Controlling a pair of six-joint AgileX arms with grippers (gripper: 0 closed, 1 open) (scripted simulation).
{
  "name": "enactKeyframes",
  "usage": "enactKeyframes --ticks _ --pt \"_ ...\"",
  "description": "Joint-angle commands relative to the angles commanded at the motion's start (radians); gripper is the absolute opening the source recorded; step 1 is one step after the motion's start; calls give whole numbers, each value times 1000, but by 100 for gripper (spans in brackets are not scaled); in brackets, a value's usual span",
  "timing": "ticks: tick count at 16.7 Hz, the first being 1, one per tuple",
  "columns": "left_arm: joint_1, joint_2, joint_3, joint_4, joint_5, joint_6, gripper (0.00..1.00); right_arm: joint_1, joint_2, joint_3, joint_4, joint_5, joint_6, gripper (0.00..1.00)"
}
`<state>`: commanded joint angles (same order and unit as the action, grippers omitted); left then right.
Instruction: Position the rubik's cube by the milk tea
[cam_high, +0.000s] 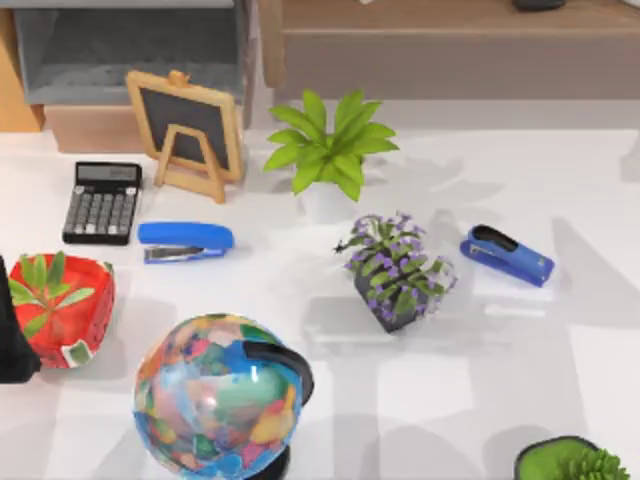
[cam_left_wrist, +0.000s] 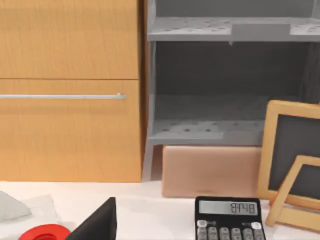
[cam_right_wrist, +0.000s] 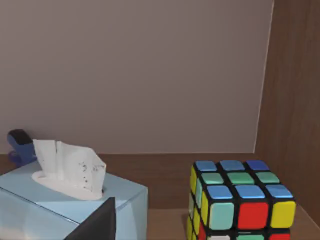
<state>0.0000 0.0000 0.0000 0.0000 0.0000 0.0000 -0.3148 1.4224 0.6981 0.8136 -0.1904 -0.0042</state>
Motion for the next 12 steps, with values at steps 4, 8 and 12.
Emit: enactKeyframes --ticks 4,8,12 --pt "0 0 0 0 0 0 100 -58 349 147 141 -98 10 100" --pt "0 0 0 0 0 0 100 -91 541 238 221 -173 18 100" --pt "0 0 0 0 0 0 100 -97 574 255 235 -189 20 100"
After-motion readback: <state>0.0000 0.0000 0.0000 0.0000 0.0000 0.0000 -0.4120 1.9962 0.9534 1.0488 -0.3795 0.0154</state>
